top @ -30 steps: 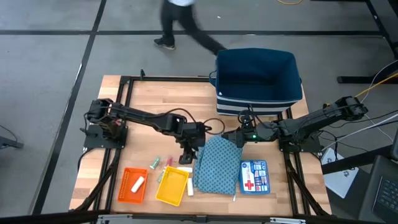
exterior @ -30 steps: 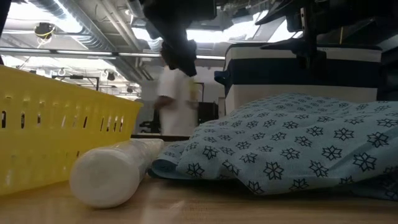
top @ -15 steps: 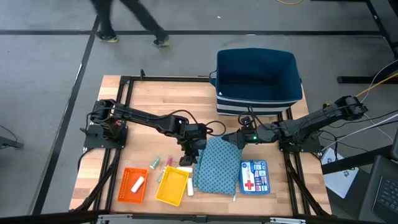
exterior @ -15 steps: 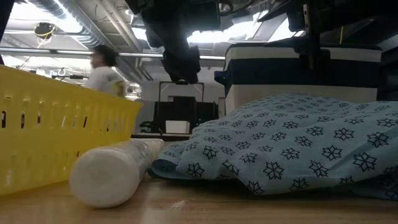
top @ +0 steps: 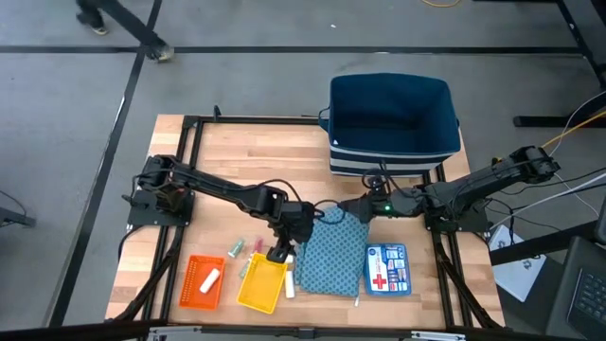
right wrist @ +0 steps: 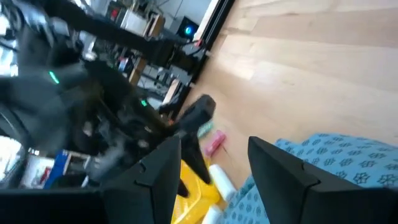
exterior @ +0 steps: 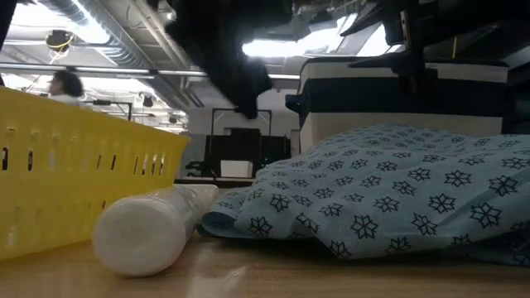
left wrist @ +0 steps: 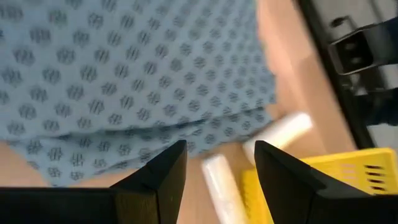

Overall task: Pick & Place Medicine items
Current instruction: Put the bottom white rolled gauze into the orange bin

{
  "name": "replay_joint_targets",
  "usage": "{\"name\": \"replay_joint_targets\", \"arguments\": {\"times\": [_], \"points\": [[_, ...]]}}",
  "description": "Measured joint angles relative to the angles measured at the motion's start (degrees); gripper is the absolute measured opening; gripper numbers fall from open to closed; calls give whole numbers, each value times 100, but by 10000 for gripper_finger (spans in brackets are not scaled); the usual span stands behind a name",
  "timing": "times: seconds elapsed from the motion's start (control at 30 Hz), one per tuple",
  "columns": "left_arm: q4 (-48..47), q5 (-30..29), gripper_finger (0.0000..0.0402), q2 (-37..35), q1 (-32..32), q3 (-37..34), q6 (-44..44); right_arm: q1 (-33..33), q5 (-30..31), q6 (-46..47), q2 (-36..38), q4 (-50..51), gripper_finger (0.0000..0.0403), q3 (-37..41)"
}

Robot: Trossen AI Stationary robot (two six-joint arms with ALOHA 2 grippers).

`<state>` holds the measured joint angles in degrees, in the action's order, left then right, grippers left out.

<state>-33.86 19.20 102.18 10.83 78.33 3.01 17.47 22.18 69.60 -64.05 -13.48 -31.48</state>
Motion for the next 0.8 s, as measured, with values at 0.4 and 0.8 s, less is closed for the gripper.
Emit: {"name": "replay_joint_targets", "arguments": {"times": [0.4,0.8], "points": [[-77,-1042,184,-354,-597,0,-2351,2,-1032,-468,-679,-1246,189,-547],[-1459,-1481,184,-1674,-1052,0,-3540,979,-2256,-537,-2825,930,189,-3356]]}}
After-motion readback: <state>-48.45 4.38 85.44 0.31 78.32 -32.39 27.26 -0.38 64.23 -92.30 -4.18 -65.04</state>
